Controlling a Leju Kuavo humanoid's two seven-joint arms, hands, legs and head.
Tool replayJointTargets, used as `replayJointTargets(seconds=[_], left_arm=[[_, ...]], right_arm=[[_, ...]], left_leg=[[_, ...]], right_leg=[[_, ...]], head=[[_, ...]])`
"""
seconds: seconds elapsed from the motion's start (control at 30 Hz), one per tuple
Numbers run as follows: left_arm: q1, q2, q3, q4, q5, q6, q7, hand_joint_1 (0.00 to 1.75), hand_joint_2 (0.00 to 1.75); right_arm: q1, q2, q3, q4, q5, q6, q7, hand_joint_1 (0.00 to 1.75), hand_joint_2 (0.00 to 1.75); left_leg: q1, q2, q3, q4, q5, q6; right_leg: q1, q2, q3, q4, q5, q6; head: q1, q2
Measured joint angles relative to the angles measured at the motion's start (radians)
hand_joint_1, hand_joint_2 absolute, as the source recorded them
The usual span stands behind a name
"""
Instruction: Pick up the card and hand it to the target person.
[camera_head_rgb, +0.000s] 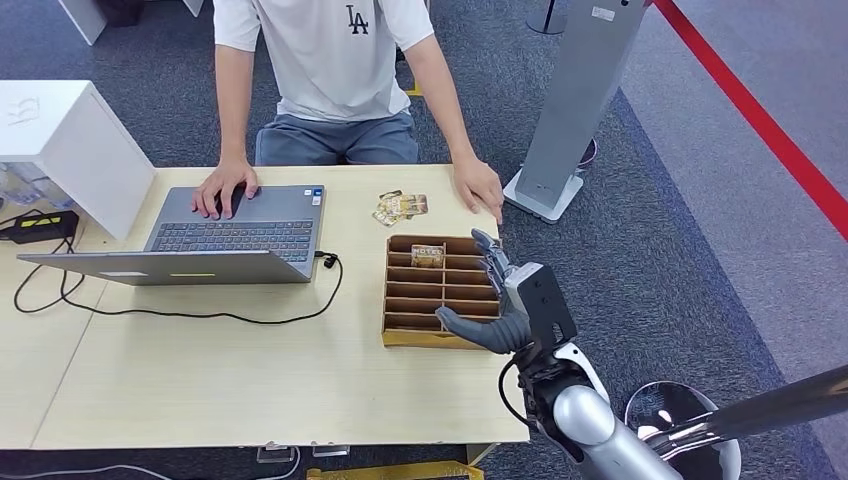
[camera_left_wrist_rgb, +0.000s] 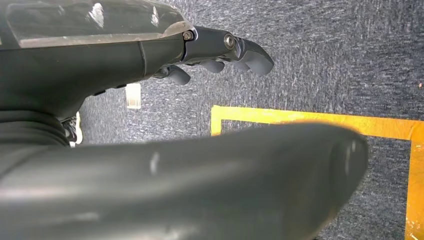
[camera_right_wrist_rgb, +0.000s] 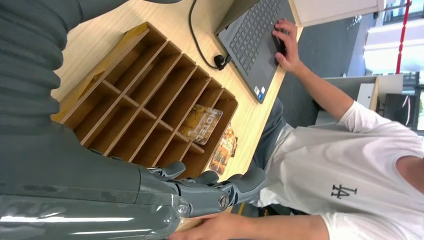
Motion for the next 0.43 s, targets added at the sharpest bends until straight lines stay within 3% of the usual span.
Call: replayJointTargets(seconds=[0.43], left_arm=[[0.000, 0.000, 0.000, 0.000, 0.006, 0.002, -0.003, 0.00, 0.00]], right_arm=[[0.056, -0.030, -0.045, -0.014, -0.088, 0.077, 0.032, 0.00, 1.75]], left_leg=[[0.000, 0.000, 0.000, 0.000, 0.000, 0.000]], right_leg=[[0.000, 0.000, 0.000, 0.000, 0.000, 0.000]], head=[[0.000, 0.000]])
